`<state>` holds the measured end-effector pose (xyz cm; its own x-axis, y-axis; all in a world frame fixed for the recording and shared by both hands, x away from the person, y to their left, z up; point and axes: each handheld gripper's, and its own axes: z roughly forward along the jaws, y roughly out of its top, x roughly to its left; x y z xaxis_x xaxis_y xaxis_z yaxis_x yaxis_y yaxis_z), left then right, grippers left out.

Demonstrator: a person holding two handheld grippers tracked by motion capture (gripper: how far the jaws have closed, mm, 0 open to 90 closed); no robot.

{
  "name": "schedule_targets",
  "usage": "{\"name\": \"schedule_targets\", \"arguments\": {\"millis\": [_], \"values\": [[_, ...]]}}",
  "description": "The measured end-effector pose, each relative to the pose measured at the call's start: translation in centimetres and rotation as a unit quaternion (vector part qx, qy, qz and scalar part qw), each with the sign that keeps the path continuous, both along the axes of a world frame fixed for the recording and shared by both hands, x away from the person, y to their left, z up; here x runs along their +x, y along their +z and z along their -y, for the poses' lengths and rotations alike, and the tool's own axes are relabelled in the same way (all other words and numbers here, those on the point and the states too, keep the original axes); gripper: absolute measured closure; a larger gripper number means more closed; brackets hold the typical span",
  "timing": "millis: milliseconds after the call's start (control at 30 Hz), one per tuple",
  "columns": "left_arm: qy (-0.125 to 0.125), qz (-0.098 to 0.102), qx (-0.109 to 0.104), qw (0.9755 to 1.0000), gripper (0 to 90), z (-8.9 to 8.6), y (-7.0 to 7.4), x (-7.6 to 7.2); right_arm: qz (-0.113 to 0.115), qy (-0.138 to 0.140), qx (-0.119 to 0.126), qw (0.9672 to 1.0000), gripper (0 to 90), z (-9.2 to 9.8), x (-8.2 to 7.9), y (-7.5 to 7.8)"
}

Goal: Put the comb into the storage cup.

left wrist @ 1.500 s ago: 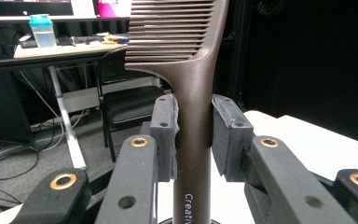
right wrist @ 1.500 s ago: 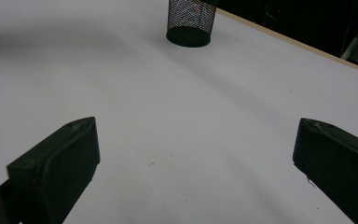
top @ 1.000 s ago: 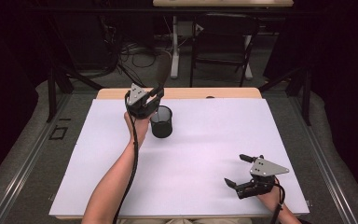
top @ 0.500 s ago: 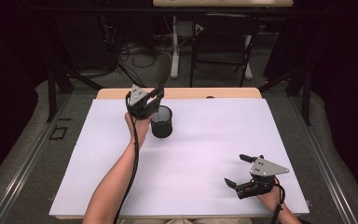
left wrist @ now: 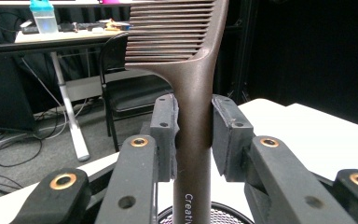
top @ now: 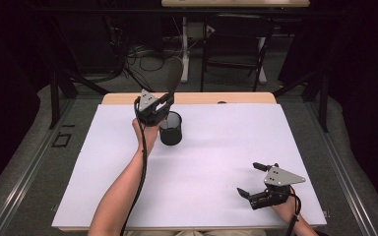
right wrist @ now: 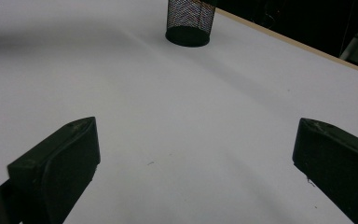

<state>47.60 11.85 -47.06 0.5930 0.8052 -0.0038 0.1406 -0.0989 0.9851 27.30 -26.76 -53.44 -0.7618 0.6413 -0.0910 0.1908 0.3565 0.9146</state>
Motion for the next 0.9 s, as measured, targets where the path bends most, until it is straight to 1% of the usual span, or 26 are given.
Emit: {"name": "schedule_targets", "arguments": {"millis": [133,233,367,500,700,900], "values": [[-0.002,-0.002,0.005,1.0,71.7,0.16,-0.12,0.04,0.001,0.0,0.0,1.0,0.3,0.0,0.02,-0.02],[-0.003,-0.003,0.005,1.0,71.8,0.26,-0.21,0.05,0.0,0.0,-0.001,1.0,0.2,0.01,-0.01,0.0],[-0.007,-0.006,0.01,0.9999,71.7,0.27,-0.3,0.06,0.0,0.0,0.0,1.0,0.3,0.03,-0.01,0.02],[-0.004,-0.01,0.016,0.9998,71.7,0.26,-0.64,0.02,0.0,0.0,0.0,1.0,0.3,0.02,0.0,0.01],[-0.005,-0.014,0.018,0.9997,71.8,0.27,-0.88,0.06,0.0,0.001,-0.001,1.0,0.3,0.0,0.02,0.0],[-0.011,-0.02,0.022,0.9995,71.8,0.3,-1.0,0.07,0.001,0.001,-0.001,1.0,0.3,0.02,0.05,-0.02]]}}
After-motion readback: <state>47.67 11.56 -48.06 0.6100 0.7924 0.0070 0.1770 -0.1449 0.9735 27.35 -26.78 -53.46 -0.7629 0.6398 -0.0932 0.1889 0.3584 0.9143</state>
